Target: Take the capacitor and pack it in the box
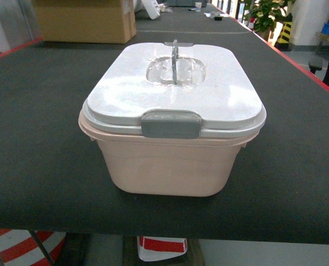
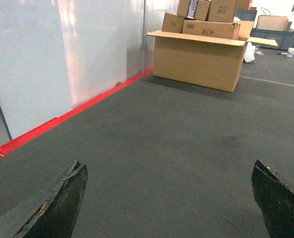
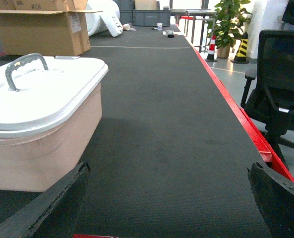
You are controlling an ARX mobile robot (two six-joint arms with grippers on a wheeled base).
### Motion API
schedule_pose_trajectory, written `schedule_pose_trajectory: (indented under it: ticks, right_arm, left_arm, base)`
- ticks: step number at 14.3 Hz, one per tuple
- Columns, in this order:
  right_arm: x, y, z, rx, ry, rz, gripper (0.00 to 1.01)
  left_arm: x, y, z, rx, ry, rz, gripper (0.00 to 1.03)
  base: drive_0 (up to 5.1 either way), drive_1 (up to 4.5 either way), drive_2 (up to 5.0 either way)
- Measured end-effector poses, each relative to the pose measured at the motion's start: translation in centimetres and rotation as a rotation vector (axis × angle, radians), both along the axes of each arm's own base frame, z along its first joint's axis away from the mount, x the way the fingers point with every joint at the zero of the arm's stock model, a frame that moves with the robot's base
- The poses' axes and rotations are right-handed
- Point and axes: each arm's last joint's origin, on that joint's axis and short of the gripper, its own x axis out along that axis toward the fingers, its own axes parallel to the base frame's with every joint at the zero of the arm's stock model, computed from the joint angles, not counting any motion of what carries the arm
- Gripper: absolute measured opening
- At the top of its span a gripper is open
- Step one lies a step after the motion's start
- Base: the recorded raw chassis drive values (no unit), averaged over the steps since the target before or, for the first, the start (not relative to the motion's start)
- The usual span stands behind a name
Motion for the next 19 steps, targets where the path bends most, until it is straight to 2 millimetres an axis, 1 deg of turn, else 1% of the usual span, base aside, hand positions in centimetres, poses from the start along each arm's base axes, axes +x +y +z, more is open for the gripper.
schedule_pose_trajectory:
  ticks: [3,4,5,6,7,8,10,11,12,13,17,18,19]
  right_arm:
    - [0.0,0.0,0.0,0.000,0.000,0.000,0.98]
    - [0.0,0.0,0.0,0.000,0.000,0.000,0.98]
    - [0.0,0.0,0.0,0.000,0.000,0.000,0.98]
    - [0.0,0.0,0.0,0.000,0.000,0.002,0.98]
    - [0.0,0.0,0.0,0.000,-0.001,0.001,0.98]
    - [0.0,0.0,0.0,0.000,0.000,0.000,0.98]
    - [0.0,0.0,0.0,0.000,0.000,0.001,0.98]
    - [0.0,0.0,0.0,0.000,0.000,0.001,0.98]
    - [0.0,0.0,0.0,0.000,0.000,0.000,0.98]
    - [0.0,0.0,0.0,0.000,0.000,0.000,0.98]
    - [0.0,0.0,0.0,0.000,0.000,0.000,0.98]
    - [0.0,0.0,0.0,0.000,0.000,0.000,0.98]
    - [0.0,0.0,0.0,0.000,0.000,0.000,0.98]
  left_arm:
    - [0.0,-0.1,0.0,0.005,0.008,-0.032,0.97]
    - [-0.5,0.8,-0.3,0.029,0.059,-0.157,0.87]
    - [-2.1,1.2,-1.2,0.038,0.058,-0.277,0.73]
    - [-3.5,1.0,-1.9,0.040,0.055,-0.339,0.61]
    - [-4.5,0.8,-2.5,0.041,0.056,-0.363,0.48]
    - [-5.7,0.7,-3.3,0.040,0.064,-0.368,0.34]
    - [-7.6,0.8,-4.4,0.039,0.067,-0.367,0.09]
    - [-8.4,0.8,-4.7,0.040,0.065,-0.364,0.02]
    - [-9.3,0.8,-5.2,0.040,0.068,-0.365,0.02]
    - [-10.9,0.8,-5.9,0.040,0.068,-0.365,0.02]
    - [-13.0,0.8,-6.7,0.039,0.070,-0.365,0.02]
    - [-13.4,0.8,-7.1,0.045,0.039,-0.364,0.02]
    - [-13.7,0.8,-7.7,0.038,0.079,-0.365,0.02]
  base:
    - [0.0,0.00,0.0]
    - [0.0,0.00,0.0]
    - [0.0,0.00,0.0]
    - [0.0,0.00,0.0]
    - [0.0,0.00,0.0]
    - [0.0,0.00,0.0]
    - [0.0,0.00,0.0]
    - [0.0,0.00,0.0]
    - [0.0,0.00,0.0]
    - [0.0,0.00,0.0]
    - [0.0,0.00,0.0]
    - [0.0,0.00,0.0]
    - [0.0,0.00,0.0]
